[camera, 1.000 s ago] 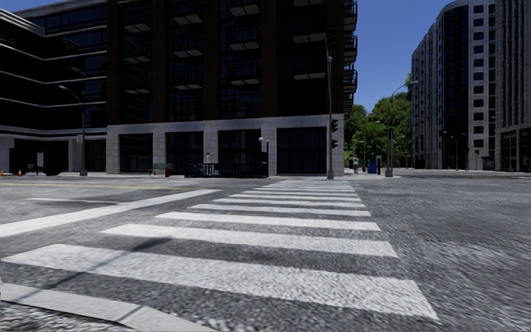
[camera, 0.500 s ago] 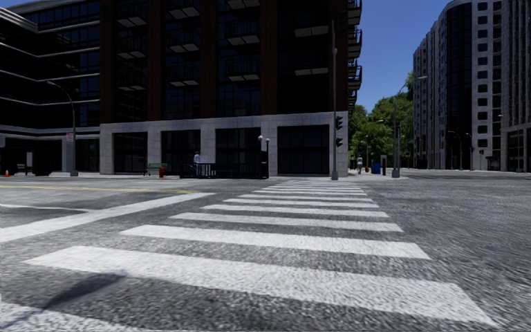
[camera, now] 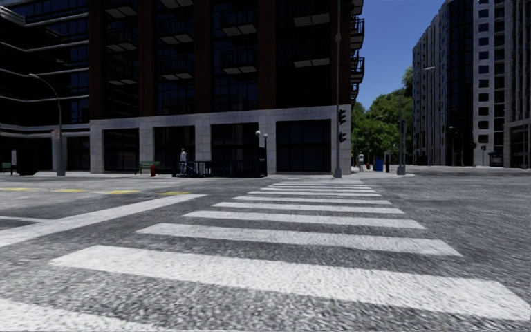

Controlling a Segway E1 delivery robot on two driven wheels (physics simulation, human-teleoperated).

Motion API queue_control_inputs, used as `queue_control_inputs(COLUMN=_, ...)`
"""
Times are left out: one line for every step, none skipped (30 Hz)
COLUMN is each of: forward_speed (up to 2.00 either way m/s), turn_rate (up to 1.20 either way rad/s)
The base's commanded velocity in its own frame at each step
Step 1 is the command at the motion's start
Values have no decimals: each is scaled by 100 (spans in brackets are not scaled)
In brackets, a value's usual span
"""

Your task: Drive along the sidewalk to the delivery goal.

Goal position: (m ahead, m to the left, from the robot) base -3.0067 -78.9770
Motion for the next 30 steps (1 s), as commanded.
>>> queue_control_inputs(forward_speed=200, turn_rate=0)
queue_control_inputs(forward_speed=200, turn_rate=0)
queue_control_inputs(forward_speed=200, turn_rate=0)
queue_control_inputs(forward_speed=200, turn_rate=0)
queue_control_inputs(forward_speed=200, turn_rate=0)
queue_control_inputs(forward_speed=200, turn_rate=-11)
queue_control_inputs(forward_speed=200, turn_rate=-11)
queue_control_inputs(forward_speed=200, turn_rate=-29)
queue_control_inputs(forward_speed=200, turn_rate=-37)
queue_control_inputs(forward_speed=200, turn_rate=-39)
queue_control_inputs(forward_speed=200, turn_rate=-39)
queue_control_inputs(forward_speed=200, turn_rate=-39)
queue_control_inputs(forward_speed=200, turn_rate=-40)
queue_control_inputs(forward_speed=200, turn_rate=-40)
queue_control_inputs(forward_speed=200, turn_rate=-40)
queue_control_inputs(forward_speed=200, turn_rate=-40)
queue_control_inputs(forward_speed=200, turn_rate=-40)
queue_control_inputs(forward_speed=200, turn_rate=-40)
queue_control_inputs(forward_speed=200, turn_rate=-40)
queue_control_inputs(forward_speed=200, turn_rate=-40)
queue_control_inputs(forward_speed=200, turn_rate=-40)
queue_control_inputs(forward_speed=200, turn_rate=-37)
queue_control_inputs(forward_speed=200, turn_rate=-37)
queue_control_inputs(forward_speed=200, turn_rate=-15)
queue_control_inputs(forward_speed=200, turn_rate=0)
queue_control_inputs(forward_speed=200, turn_rate=0)
queue_control_inputs(forward_speed=200, turn_rate=0)
queue_control_inputs(forward_speed=200, turn_rate=0)
queue_control_inputs(forward_speed=200, turn_rate=0)
queue_control_inputs(forward_speed=200, turn_rate=0)
